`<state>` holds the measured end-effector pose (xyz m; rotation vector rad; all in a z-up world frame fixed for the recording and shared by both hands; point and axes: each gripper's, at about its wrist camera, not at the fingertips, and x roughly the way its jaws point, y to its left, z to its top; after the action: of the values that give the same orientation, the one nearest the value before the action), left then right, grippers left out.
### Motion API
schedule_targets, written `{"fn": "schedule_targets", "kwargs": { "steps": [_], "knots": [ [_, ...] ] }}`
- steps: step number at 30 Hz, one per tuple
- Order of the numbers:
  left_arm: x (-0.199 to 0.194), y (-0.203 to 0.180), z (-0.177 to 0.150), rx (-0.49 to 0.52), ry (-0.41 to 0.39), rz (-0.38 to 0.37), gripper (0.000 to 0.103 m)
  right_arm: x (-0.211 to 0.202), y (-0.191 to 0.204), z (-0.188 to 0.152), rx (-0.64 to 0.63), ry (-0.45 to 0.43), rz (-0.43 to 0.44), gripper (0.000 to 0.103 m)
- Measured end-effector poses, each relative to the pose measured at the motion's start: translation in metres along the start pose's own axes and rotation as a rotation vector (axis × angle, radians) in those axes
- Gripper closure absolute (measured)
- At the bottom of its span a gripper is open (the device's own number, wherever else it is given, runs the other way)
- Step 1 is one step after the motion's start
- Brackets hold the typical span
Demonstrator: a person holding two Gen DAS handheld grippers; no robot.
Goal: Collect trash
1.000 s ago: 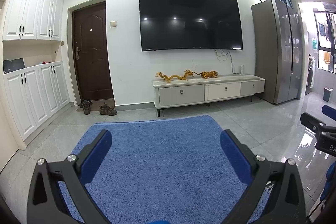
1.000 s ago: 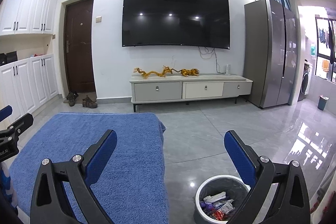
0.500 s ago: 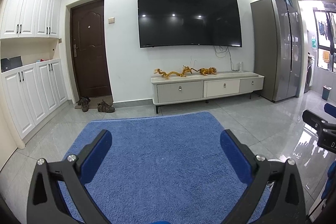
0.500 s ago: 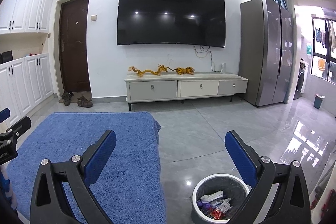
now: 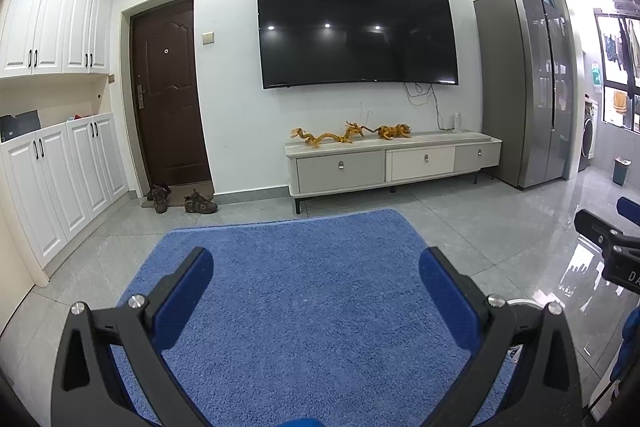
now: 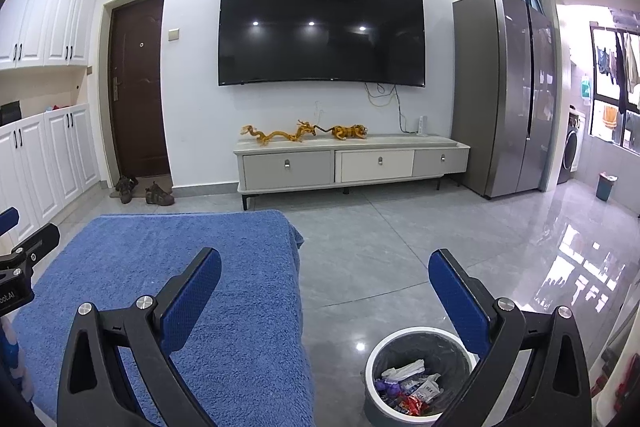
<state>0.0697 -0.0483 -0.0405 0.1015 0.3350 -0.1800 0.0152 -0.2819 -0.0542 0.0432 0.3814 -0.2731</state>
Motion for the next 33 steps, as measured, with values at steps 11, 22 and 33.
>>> {"fn": "schedule_targets", "kwargs": {
  "steps": [11, 22, 33],
  "knots": [
    [0.0012, -0.001, -0.0007, 0.01, -0.005, -0.004, 0.0, 0.0033, -0.0043, -0.0004, 0.015, 0.005, -0.011, 0.001],
    [0.0015, -0.002, -0.0015, 0.009, -0.009, -0.005, 0.0, 0.0007, -0.0057, 0.0021, 0.019, -0.011, -0.023, 0.001],
    [0.0007, -0.003, -0.0021, 0.014, -0.011, -0.01, 0.0, -0.0016, -0.0041, 0.0024, 0.017, -0.021, -0.032, 0.001]
  ]
}}
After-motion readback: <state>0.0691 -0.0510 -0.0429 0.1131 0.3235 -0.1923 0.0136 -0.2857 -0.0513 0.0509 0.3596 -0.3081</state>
